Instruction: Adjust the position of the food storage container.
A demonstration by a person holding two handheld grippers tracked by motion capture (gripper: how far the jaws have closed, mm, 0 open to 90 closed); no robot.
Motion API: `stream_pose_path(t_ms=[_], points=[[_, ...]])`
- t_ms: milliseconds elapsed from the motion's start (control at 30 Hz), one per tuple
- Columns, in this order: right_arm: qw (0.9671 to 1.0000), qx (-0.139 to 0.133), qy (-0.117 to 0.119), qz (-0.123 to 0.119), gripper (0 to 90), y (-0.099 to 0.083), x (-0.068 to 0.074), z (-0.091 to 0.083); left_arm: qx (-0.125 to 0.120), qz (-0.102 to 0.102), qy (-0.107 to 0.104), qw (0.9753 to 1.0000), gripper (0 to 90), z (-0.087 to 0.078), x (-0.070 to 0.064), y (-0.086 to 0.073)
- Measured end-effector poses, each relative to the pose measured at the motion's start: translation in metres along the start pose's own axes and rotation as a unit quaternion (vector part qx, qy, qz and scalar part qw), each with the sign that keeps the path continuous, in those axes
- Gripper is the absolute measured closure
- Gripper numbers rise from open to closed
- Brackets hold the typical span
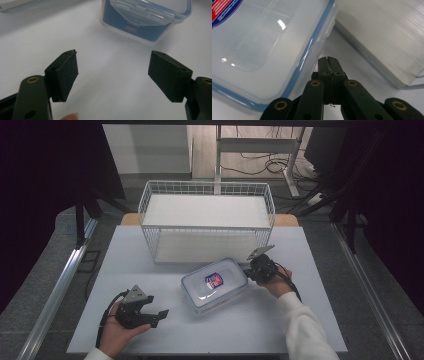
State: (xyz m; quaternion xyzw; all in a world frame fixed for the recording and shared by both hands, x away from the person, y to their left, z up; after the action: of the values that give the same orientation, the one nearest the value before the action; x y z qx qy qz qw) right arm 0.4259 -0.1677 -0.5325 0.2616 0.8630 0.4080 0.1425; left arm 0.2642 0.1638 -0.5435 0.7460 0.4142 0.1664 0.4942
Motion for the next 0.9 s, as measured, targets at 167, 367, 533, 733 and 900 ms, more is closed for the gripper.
stream_pose_path(t_ms=[167, 367, 533, 733, 900], points=[[0.9998, 0.007, 0.01, -0.014, 88.8, 0.001, 0.015, 0.0, -0.007, -0.002, 0.009, 0.9999, 24.0, -0.004, 0.007, 0.002], [0.9994, 0.012, 0.02, -0.027, 88.8, 0.001, 0.04, -0.002, -0.025, -0.026, 0.027, 0.999, 24.1, -0.012, 0.022, 0.003], [0.9985, 0.017, 0.032, -0.04, 88.8, 0.001, 0.057, -0.003, -0.029, -0.031, 0.028, 0.9987, 24.1, -0.014, 0.025, 0.004], [0.9973, 0.022, 0.044, -0.054, 88.8, 0.0, 0.074, -0.002, -0.032, -0.033, 0.029, 0.9985, 24.1, -0.015, 0.027, 0.005], [0.9963, 0.023, 0.053, -0.064, 88.8, 0.0, 0.085, -0.004, -0.036, -0.045, 0.024, 0.9981, 23.4, -0.015, 0.027, 0.006]])
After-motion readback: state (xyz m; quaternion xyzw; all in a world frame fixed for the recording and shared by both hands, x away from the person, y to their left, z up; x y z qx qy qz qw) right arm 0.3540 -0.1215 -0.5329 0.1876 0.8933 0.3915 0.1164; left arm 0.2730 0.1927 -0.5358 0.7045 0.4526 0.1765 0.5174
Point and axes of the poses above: each handheld gripper's, and its own axes: z roughly forward along the jaws, y roughly out of its top, x roughly to its left, the point moved 6 cm from there along z, roughly forward along the jaws, and after that the axes turned 15 degrees about -x, right-handed, at the moved point
